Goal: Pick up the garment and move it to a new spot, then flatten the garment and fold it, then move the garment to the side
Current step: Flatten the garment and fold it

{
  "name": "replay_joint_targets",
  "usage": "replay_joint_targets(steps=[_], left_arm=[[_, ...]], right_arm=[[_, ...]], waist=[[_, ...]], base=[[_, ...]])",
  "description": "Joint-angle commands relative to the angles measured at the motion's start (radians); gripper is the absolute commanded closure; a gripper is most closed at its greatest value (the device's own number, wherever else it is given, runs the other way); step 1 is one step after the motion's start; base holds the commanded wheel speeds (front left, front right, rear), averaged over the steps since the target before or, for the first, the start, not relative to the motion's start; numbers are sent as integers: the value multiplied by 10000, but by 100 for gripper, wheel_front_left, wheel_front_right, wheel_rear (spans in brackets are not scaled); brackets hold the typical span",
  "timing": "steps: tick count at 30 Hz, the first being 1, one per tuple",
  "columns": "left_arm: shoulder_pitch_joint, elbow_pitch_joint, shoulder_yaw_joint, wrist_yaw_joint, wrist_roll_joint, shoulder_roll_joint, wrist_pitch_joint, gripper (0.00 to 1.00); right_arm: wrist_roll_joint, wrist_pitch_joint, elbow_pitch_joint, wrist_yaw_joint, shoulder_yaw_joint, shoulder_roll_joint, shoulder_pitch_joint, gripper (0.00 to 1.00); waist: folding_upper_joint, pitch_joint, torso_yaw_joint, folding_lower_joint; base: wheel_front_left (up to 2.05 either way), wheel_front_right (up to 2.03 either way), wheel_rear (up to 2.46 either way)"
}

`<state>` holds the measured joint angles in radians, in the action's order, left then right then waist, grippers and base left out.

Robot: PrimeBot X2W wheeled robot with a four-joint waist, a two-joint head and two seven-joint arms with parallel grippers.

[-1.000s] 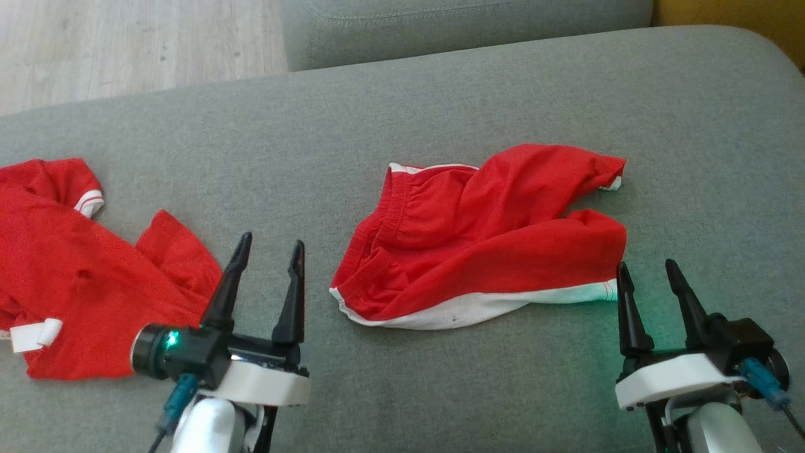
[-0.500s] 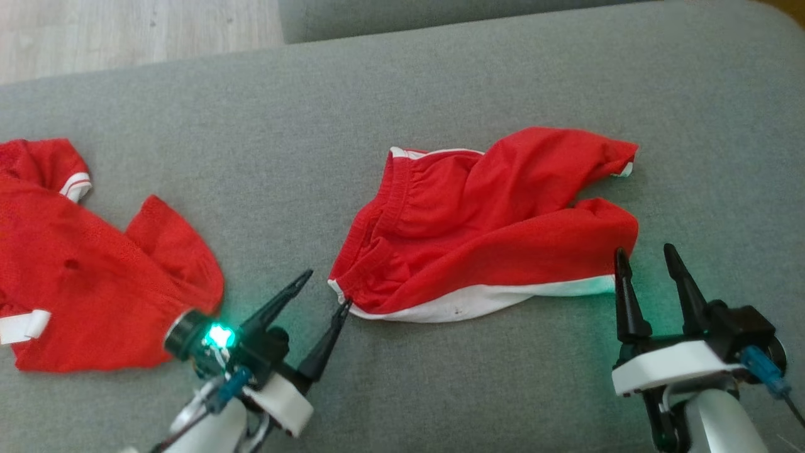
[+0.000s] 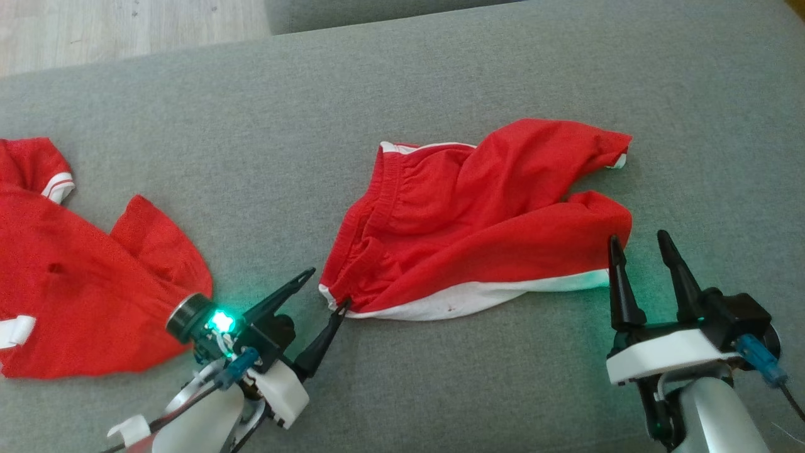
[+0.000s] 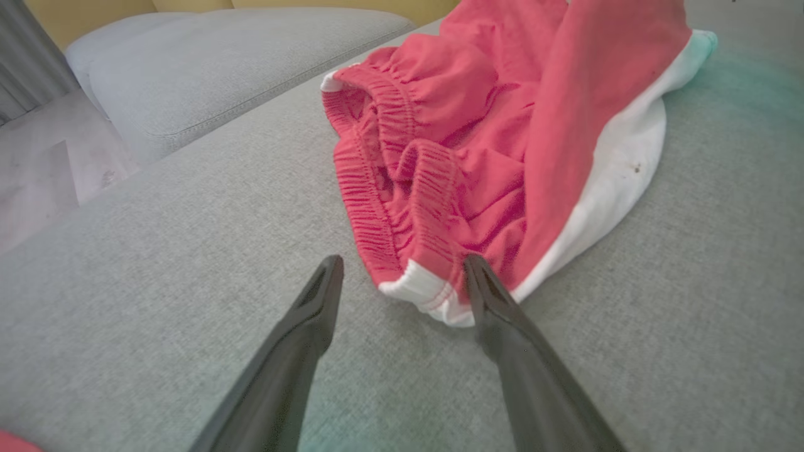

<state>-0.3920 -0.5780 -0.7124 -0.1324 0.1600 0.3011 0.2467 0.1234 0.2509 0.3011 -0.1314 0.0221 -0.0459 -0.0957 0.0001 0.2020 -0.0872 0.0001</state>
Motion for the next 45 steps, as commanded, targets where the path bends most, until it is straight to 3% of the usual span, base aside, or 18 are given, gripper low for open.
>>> replay_joint_targets(steps=[1, 8, 9, 10, 13, 15, 25, 32, 45], left_arm=[[-481, 131, 172, 18, 122, 287, 42, 0], [-719, -82, -251, 18, 443, 360, 79, 0], [-741, -101, -300, 18, 484, 366, 84, 7], [-741, -101, -300, 18, 484, 366, 84, 7], [-802, -156, -432, 18, 602, 370, 97, 81], [-831, -168, -488, 18, 689, 361, 106, 100], [-668, 295, -124, 125, 1256, 199, 143, 100], [-448, 709, 91, 457, 1393, 165, 148, 100], [-335, 868, 32, 559, 1486, 168, 149, 100]], right_arm=[[84, 108, -253, 7, 259, -44, -285, 0], [106, 108, -228, 7, 265, -43, -293, 0], [104, 108, -222, 7, 267, -43, -292, 0], [104, 108, -222, 7, 267, -43, -292, 0], [100, 108, -206, 7, 265, -43, -298, 0], [91, 108, -167, 7, 254, -43, -296, 0], [-488, 52, 1029, 7, 329, -43, -150, 0], [-921, -182, 1888, 7, 387, -43, -307, 0], [-1530, -411, 2481, 7, 685, -43, -541, 0]], waist=[[-1, 11, -19, -1], [-1, 25, -32, -1], [-1, 25, -33, -1], [-1, 25, -33, -1], [-1, 19, -31, -1], [-1, 11, -23, -1], [-1, -92, 66, -1], [-1, -175, 114, -1], [-1, -337, 170, -1]], base=[[0, 0, 0], [0, 0, 0], [0, 0, 0], [0, 0, 0], [0, 0, 0], [0, 0, 0], [0, 0, 0], [0, 0, 0], [0, 0, 0]])
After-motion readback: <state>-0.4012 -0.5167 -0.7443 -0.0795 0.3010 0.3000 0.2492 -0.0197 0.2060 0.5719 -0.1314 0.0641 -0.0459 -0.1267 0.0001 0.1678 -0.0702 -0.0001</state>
